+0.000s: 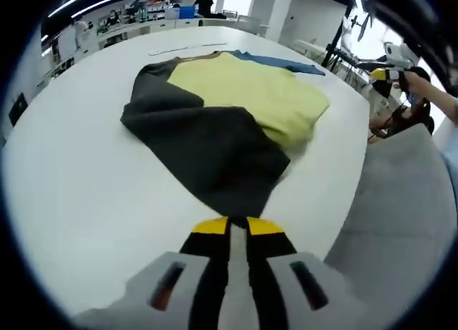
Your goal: Fold the garment on the visible template until the final outline fits inside the template.
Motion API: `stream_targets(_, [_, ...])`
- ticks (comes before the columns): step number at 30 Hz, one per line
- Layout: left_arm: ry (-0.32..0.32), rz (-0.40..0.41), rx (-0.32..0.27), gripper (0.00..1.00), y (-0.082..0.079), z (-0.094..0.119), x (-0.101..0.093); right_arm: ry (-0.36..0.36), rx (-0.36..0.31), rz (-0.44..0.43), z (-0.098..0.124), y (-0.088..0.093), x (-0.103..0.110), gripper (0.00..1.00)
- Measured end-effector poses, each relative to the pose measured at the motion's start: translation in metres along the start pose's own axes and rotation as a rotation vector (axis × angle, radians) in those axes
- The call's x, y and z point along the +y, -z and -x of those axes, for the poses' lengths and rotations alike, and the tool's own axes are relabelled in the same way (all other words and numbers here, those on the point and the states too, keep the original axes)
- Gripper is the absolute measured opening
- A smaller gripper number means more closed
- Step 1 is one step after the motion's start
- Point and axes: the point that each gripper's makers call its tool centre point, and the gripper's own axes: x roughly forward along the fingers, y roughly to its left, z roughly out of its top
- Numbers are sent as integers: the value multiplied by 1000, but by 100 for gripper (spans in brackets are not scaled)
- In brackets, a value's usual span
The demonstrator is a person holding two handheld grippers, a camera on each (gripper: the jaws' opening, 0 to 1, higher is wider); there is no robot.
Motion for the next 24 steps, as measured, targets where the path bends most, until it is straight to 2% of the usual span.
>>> stream_targets(5, [-20,-32,3,2,-1,0,-2,-2,2,-5,-1,1,1,88])
stream_targets(8, [-10,-49,-2,0,-1,-1,-3,-2,5,-2,-2,1,1,88])
stream_targets(11, [-7,-2,7,0,-1,-1,-1,-4,5,-1,-2,1,2,88])
stream_targets(15, [-19,11,23,0,-1,5,3,-6,4,0,-2,0,3,88])
stream_targets(17, [-23,18,11,0,-4,12,7,-6,6,4,-2,-2,3,88])
stream_targets(21, [-74,34,-45,0,-13,33,31,-5,3,7,-2,-5,2,88])
stream_targets(22, [-104,40,-72,0,-17,39,43,-5,3,8,-2,-5,2,88])
stream_targets(24, [-130,68,-88,0,-19,51,60,-6,7,10,-3,-6,2,88])
